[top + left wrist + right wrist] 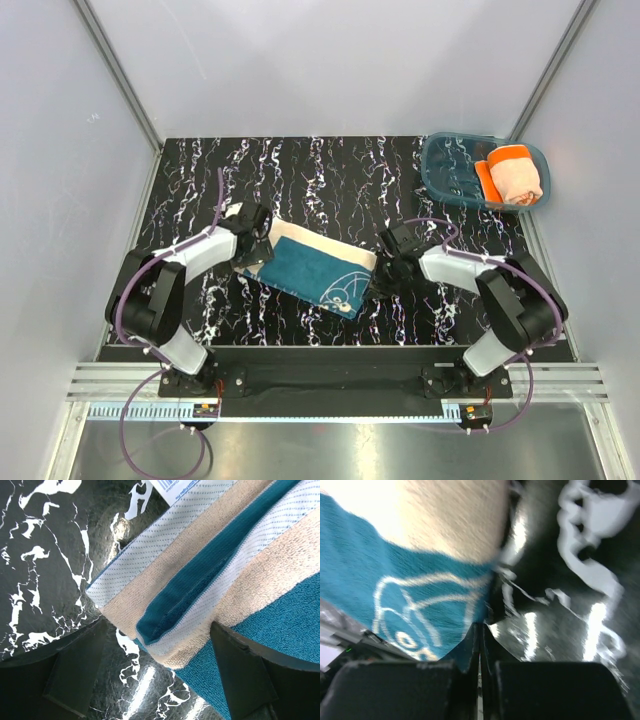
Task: Roll the towels
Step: Fold the towel
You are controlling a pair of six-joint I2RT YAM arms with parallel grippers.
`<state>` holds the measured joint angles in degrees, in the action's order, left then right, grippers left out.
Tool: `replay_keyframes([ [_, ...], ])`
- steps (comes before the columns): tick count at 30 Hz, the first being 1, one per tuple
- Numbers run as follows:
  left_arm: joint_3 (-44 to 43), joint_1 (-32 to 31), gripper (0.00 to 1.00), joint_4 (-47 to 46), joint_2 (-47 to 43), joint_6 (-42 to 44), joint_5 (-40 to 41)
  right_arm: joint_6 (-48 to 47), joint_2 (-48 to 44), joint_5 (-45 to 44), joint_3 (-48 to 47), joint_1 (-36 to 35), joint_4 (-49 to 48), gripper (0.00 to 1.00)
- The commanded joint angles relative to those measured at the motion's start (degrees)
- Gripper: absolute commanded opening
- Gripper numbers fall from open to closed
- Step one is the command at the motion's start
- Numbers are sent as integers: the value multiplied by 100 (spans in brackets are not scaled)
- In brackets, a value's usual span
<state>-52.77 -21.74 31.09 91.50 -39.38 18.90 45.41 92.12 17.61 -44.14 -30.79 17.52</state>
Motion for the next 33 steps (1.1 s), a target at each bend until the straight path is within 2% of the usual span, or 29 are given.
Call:
replay_keyframes([
  [1,-207,12,89,116,-97,193,255,-103,-553,-897,90,-208,901,0],
  [5,-216,3,89,222,-299,193,334,-85,-1204,-1110,-147,-445,1324,0],
  [8,-260,-6,89,344,-537,211,343,-76,-1363,-891,-305,-630,1176,0],
  [14,-400,-190,90,529,-1055,430,247,73,-873,-310,-437,-902,402,0],
  [17,-532,-480,91,705,-1187,492,378,152,-416,-223,-481,-1025,77,0],
  [22,-708,-1191,91,986,-1398,448,737,415,52,-486,-377,-1254,76,0],
  [28,-1146,-2035,99,1320,-1775,431,1352,478,-158,-741,-165,-1263,305,0],
  [30,-1218,-2316,99,1233,-2064,492,1590,434,-281,-697,-217,-1263,287,0],
  [33,-956,-2335,99,453,-2635,493,1608,294,-545,-714,-480,-1263,471,0],
])
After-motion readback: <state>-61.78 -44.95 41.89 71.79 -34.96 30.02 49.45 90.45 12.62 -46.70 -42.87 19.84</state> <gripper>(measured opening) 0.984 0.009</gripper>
